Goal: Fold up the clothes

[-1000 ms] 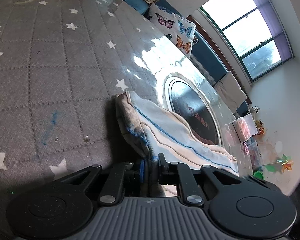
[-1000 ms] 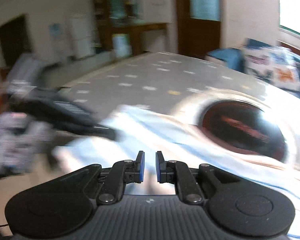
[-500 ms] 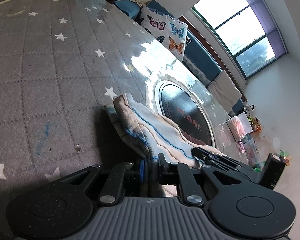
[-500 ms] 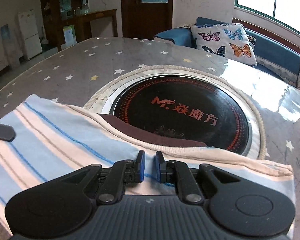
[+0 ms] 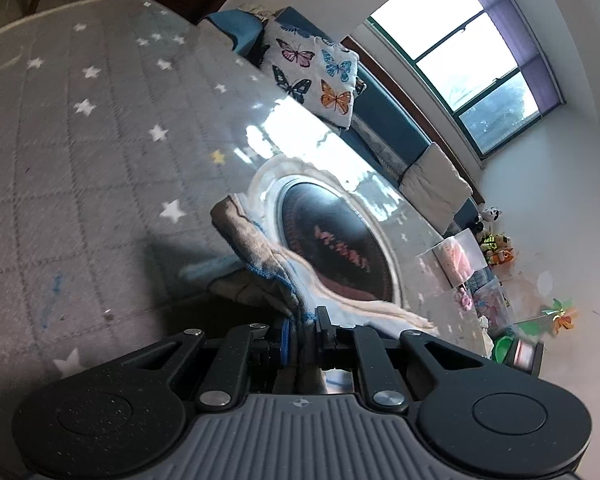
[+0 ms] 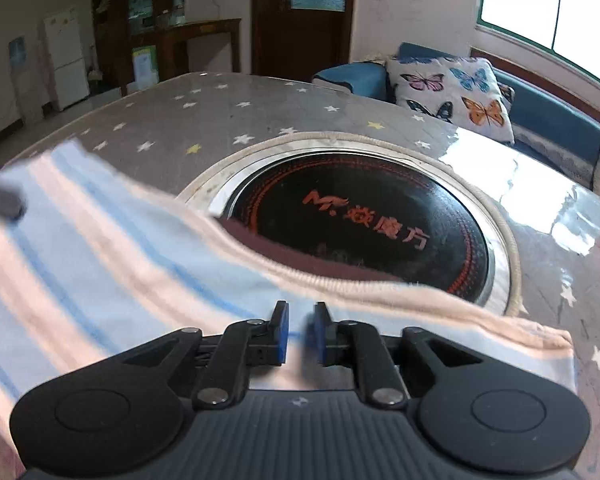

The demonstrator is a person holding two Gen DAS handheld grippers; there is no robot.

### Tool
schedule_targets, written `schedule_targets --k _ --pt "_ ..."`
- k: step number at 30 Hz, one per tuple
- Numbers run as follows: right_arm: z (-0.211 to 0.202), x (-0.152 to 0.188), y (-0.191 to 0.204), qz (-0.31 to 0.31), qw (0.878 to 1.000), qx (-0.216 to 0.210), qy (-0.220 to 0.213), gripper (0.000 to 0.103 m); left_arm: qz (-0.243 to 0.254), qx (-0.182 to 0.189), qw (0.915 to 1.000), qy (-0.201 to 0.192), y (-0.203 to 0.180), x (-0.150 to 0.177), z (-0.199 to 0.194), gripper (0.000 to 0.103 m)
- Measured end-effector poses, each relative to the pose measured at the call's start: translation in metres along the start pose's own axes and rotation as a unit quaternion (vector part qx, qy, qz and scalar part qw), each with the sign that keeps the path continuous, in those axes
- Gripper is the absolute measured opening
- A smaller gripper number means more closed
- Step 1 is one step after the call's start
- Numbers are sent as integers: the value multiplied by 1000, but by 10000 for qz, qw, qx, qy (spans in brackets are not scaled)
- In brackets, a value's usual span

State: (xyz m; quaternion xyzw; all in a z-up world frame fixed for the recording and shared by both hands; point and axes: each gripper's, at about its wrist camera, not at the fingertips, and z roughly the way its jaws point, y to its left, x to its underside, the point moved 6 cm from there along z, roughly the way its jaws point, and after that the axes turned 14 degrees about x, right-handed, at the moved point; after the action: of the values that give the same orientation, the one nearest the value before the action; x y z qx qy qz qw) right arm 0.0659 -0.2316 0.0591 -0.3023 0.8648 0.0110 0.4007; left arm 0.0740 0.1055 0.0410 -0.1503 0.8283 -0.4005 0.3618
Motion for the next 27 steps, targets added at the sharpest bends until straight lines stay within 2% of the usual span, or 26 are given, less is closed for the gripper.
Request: schedule_targets --k 3,6,17,24,27 --pt "-19 11 1 -133 9999 -51 -43 20 67 9 10000 -20 -19 -4 5 13" --pt "-34 25 3 -219 9996 -182 -40 28 136 7 9999 -14 -37 -7 13 13" --pt "-91 75 3 -567 9960 -666 -198 32 309 -215 9992 165 -103 -7 61 13" --pt "-115 85 -65 305 9979 -421 -377 34 487 -362 9961 635 -138 16 120 13" --pt "-118 93 -97 678 9969 -158 -372 38 516 -463 9938 863 -146 29 150 13"
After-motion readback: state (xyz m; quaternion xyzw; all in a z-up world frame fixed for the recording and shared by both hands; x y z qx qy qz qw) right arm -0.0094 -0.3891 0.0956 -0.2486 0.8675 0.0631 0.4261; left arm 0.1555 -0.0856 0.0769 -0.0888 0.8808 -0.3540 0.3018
